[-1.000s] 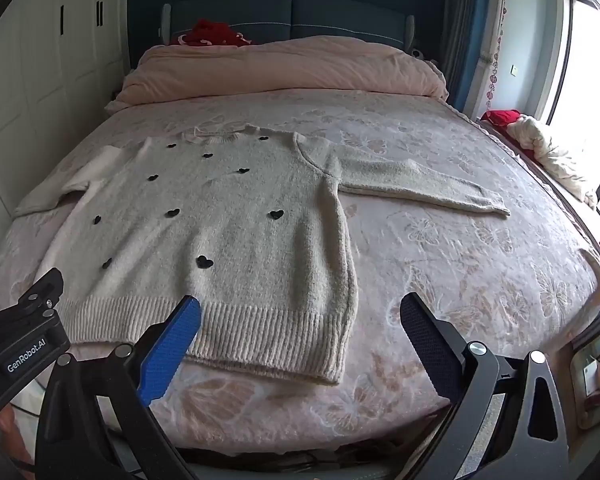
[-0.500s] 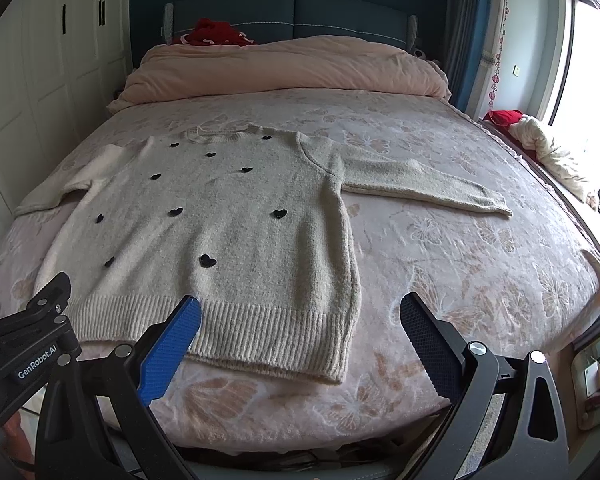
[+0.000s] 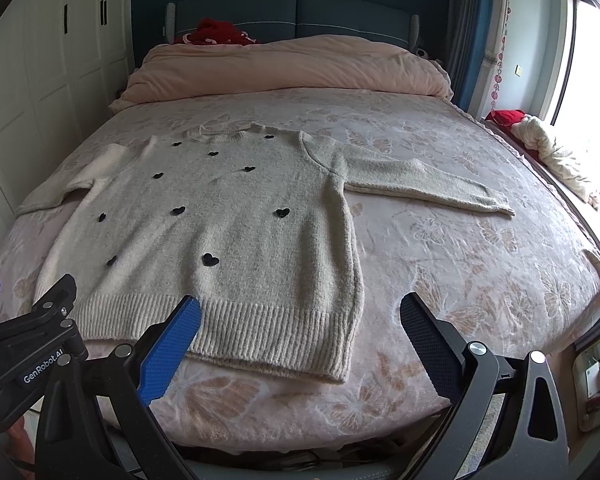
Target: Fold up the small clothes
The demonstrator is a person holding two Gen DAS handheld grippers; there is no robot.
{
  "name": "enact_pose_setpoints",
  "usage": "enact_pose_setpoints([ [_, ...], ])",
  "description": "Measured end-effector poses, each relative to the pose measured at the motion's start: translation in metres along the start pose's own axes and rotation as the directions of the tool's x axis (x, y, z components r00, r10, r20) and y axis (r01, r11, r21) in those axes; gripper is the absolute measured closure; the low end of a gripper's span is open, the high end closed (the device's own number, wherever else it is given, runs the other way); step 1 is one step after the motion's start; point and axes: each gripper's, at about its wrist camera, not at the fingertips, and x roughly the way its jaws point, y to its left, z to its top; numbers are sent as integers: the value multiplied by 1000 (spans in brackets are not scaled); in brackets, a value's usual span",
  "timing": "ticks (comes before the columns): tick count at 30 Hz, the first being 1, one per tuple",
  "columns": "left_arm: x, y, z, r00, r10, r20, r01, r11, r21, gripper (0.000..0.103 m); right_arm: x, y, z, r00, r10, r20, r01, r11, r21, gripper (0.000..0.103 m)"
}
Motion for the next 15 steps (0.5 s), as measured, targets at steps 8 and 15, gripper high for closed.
enact_pose_setpoints([
  [8, 0, 0, 0, 1000, 1, 0, -1, 1000, 0, 5, 0, -1, 0, 1000, 2, 0, -2, 1000, 0, 5],
  [15, 0, -1, -1, 1000, 2, 1, -2, 1000, 5, 5, 0, 0, 0, 1000, 3, 0, -3, 1000, -1, 5],
])
